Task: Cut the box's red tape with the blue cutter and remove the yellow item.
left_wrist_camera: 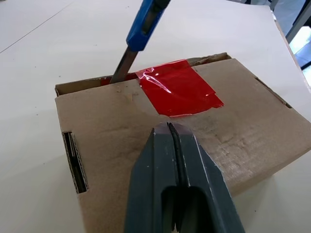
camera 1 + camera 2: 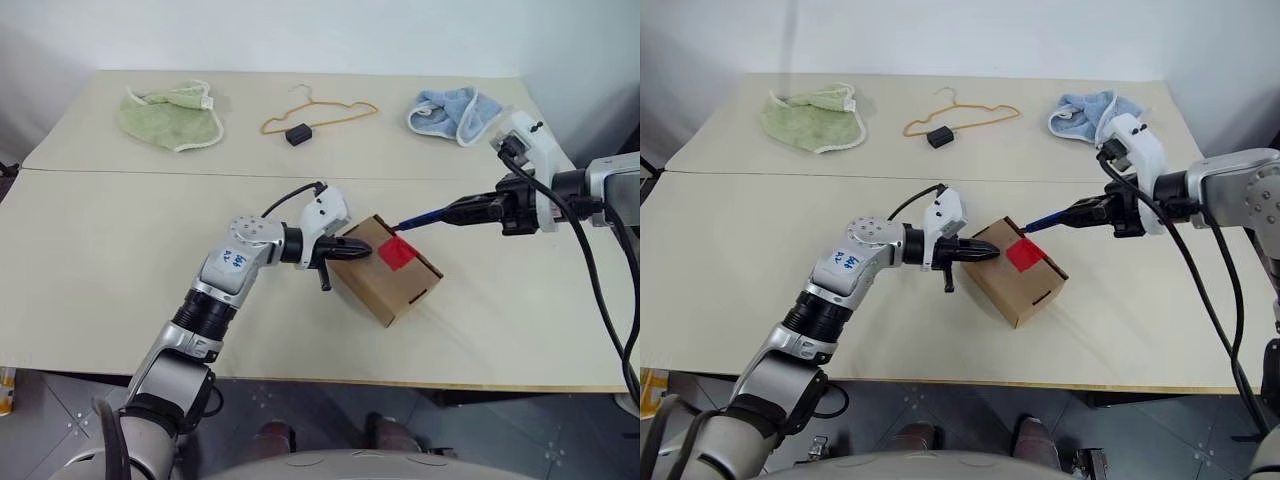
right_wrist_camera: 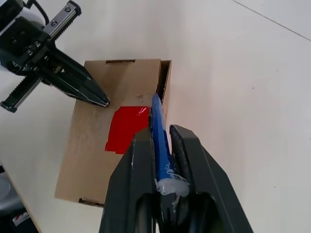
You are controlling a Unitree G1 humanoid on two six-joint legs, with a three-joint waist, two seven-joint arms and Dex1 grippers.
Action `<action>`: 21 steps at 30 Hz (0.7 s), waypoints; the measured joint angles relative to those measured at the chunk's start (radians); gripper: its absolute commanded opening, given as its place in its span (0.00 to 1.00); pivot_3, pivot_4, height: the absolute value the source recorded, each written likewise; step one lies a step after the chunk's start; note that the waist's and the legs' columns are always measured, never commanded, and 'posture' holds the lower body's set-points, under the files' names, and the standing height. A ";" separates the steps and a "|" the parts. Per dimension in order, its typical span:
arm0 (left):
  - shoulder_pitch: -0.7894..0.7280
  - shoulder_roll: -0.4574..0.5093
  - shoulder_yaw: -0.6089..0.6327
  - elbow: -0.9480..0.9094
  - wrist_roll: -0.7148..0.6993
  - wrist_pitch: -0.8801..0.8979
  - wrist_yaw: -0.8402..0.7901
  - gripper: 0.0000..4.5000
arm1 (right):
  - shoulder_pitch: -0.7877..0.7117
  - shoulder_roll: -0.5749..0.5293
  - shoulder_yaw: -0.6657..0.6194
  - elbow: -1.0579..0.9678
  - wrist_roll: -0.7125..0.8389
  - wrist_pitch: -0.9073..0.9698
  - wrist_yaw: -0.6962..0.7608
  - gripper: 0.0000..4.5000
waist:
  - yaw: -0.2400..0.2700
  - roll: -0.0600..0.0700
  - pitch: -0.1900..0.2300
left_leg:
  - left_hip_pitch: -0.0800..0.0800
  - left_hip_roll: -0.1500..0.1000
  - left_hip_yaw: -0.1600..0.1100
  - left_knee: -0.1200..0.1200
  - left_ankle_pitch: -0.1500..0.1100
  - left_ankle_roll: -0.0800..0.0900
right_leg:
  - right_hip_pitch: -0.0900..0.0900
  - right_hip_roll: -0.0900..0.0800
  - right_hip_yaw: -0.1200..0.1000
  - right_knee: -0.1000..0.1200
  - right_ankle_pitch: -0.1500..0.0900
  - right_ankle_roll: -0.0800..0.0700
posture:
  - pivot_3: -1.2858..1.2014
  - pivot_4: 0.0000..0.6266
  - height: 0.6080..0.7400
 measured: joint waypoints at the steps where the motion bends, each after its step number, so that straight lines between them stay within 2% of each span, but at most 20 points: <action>1: -0.004 -0.001 -0.006 0.000 0.006 0.000 0.000 0.00 | -0.014 0.006 0.015 0.006 -0.016 0.003 0.015 0.04 | 0.000 0.000 0.000 | 0.000 0.000 0.000 0.000 0.000 0.000 | 0.000 0.000 0.000 0.000 0.000 0.000 | 0.52 0.24 1.00; 14: -0.045 -0.032 -0.052 0.019 0.072 -0.001 0.004 0.00 | -0.305 0.067 0.301 0.203 -0.245 0.043 0.266 0.04 | 0.001 0.001 -0.001 | 0.001 -0.001 0.000 0.001 0.000 0.000 | 0.000 0.000 0.001 0.002 0.000 0.000 | 0.52 0.24 1.00; 21: -0.044 -0.052 -0.052 0.020 0.077 0.003 0.012 0.00 | -0.373 0.070 0.426 0.240 -0.328 0.069 0.381 0.04 | 0.003 0.001 -0.001 | 0.001 -0.001 0.000 0.001 0.000 0.000 | 0.001 -0.001 0.001 0.002 0.000 0.000 | 0.52 0.24 1.00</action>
